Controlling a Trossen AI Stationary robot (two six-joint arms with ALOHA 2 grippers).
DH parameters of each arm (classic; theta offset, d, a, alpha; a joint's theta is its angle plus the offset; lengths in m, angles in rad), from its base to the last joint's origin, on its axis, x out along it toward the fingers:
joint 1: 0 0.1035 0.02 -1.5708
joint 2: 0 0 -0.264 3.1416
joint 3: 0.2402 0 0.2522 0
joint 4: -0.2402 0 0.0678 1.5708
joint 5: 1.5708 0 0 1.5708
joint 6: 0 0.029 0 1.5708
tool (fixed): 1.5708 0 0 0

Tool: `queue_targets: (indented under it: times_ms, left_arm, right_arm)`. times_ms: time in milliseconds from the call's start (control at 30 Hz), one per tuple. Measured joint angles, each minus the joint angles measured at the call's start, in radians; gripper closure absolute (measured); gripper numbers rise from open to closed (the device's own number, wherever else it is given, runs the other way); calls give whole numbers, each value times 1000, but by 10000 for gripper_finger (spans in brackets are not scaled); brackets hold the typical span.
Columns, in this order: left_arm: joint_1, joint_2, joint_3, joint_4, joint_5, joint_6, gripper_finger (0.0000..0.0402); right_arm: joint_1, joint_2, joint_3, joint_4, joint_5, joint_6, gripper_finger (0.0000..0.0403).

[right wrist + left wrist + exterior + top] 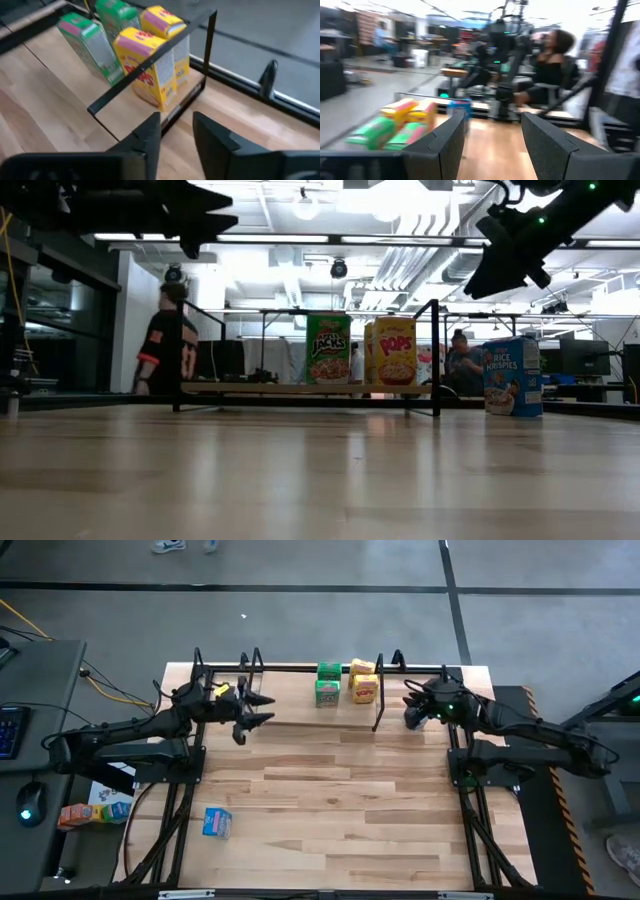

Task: Stack cereal on shelf
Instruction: Put the bottom blue cereal box on the shelf

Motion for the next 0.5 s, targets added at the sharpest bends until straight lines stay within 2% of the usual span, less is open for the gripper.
queue_targets:
  times_ms: [100, 233, 500]
  left_arm:
    - [-6, 0, 0, 19, 74, -73, 216]
    - [-56, 0, 0, 55, 202, -155, 215]
    - [-284, 5, 0, 6, 213, -179, 212]
  right_arm:
    - [0, -34, -52, 74, -19, -5, 264]
    - [0, -38, -81, 87, -37, 4, 237]
    - [0, -25, -84, 96, -105, 85, 221]
